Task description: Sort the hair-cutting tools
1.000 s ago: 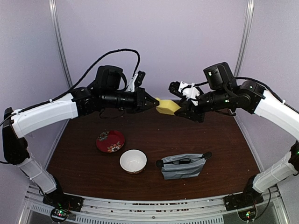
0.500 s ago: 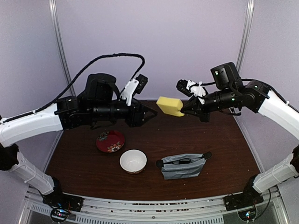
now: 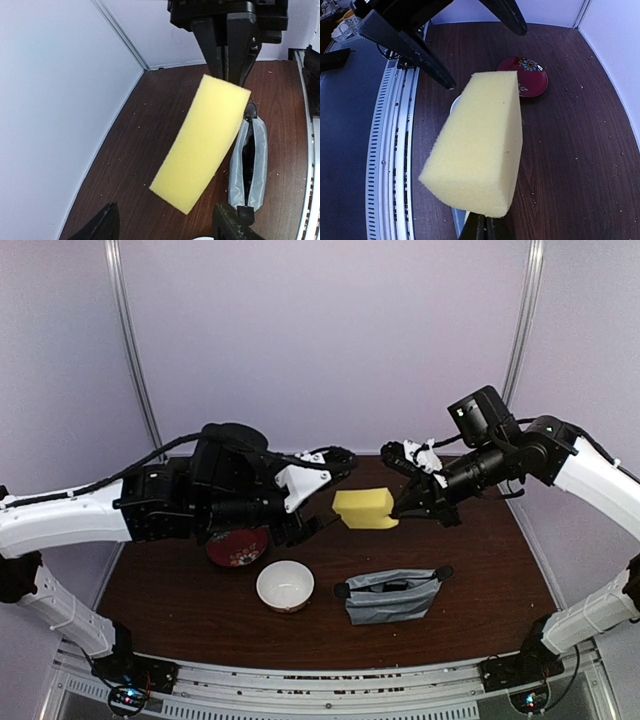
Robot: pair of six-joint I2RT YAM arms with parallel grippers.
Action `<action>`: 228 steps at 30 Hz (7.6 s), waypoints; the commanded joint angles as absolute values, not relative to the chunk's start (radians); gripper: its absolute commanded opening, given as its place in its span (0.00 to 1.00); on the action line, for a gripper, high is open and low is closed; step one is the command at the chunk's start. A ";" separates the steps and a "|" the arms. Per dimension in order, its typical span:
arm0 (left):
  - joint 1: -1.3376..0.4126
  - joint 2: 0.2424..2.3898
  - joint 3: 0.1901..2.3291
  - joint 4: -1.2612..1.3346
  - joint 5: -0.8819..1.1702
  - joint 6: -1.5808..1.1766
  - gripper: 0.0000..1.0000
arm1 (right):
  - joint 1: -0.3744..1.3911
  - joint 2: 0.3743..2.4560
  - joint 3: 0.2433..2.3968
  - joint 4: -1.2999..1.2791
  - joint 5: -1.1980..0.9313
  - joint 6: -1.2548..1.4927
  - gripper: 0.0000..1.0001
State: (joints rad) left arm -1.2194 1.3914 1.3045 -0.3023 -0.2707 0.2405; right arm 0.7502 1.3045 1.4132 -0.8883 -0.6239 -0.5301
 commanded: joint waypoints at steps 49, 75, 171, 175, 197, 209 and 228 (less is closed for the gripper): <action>-1.170 1.462 1.331 -0.179 0.185 0.128 0.19 | 0.808 1.185 1.371 -0.863 -0.640 -0.538 0.40; -1.163 1.502 1.376 -0.195 0.242 0.097 0.55 | 0.780 1.234 1.333 -0.825 -0.734 -0.512 0.00; -1.115 1.465 1.255 -0.121 0.114 -0.021 0.00 | 0.940 1.347 0.855 -0.412 0.124 -0.689 0.26; -1.115 1.474 1.261 -0.127 0.129 -0.025 0.00 | 0.939 1.380 0.870 -0.430 0.109 -0.681 0.25; -1.352 1.410 1.207 -0.188 -0.042 0.123 0.00 | 0.912 1.405 1.074 -0.771 -0.300 -0.525 0.00; -1.466 1.671 1.313 -0.160 -0.194 0.289 0.00 | 0.909 1.532 1.174 -0.808 -0.434 -0.447 0.00; -1.422 1.915 1.386 -0.201 -0.444 0.518 0.00 | 0.871 1.526 1.164 -0.802 -0.506 -0.457 0.00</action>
State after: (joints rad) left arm -1.4399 1.9053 1.3861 -0.1974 -0.3931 0.5007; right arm 0.8818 1.5375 1.1435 -0.8043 -0.4641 -0.4629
